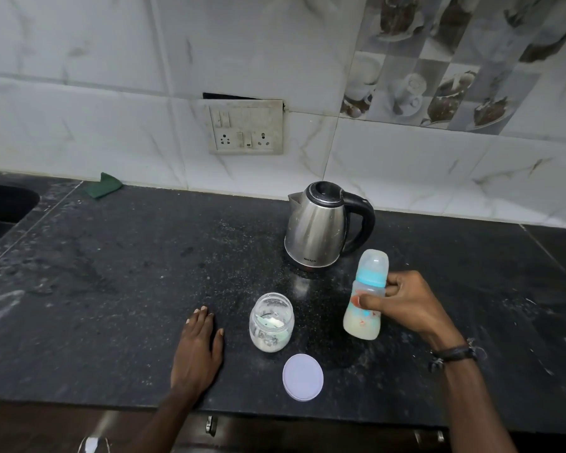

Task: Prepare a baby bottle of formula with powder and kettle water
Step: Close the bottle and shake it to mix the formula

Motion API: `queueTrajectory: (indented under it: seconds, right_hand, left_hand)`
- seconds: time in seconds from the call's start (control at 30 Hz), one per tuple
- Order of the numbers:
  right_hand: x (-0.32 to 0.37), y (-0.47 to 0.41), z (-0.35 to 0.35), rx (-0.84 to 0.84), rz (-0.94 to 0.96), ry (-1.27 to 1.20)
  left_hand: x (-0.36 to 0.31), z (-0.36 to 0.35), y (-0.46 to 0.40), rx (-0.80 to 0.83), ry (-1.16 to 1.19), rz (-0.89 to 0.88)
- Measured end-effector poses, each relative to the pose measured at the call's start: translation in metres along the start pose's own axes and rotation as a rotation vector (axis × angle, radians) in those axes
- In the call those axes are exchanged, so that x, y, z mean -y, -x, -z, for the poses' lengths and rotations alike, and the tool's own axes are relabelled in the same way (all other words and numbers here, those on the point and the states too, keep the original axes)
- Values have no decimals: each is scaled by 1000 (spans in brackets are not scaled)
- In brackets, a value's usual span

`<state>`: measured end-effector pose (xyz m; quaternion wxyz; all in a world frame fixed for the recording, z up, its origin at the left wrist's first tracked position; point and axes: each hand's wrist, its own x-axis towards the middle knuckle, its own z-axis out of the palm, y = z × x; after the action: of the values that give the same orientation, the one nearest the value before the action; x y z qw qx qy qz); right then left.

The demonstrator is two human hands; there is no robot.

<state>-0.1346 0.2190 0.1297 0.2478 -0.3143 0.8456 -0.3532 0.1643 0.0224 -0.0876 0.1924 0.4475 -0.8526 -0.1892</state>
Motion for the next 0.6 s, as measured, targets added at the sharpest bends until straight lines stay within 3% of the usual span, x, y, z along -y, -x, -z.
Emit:
queueTrajectory:
  seconds: [0.07, 0.13, 0.3, 0.4, 0.6]
  right_hand:
    - [2, 0, -1, -48, -6, -57]
    - [2, -1, -1, -127, -21, 68]
    - [3, 2, -7, -87, 26, -20]
    - [2, 0, -5, -118, -34, 87]
    - [2, 2, -4, -37, -14, -47]
  left_hand:
    - [-1, 1, 0, 5, -4, 2]
    - [-1, 0, 0, 14, -2, 9]
    - [-1, 1, -1, 4, 2, 9]
    - [-2, 1, 0, 7, 5, 12]
    - [-1, 1, 0, 10, 2, 12]
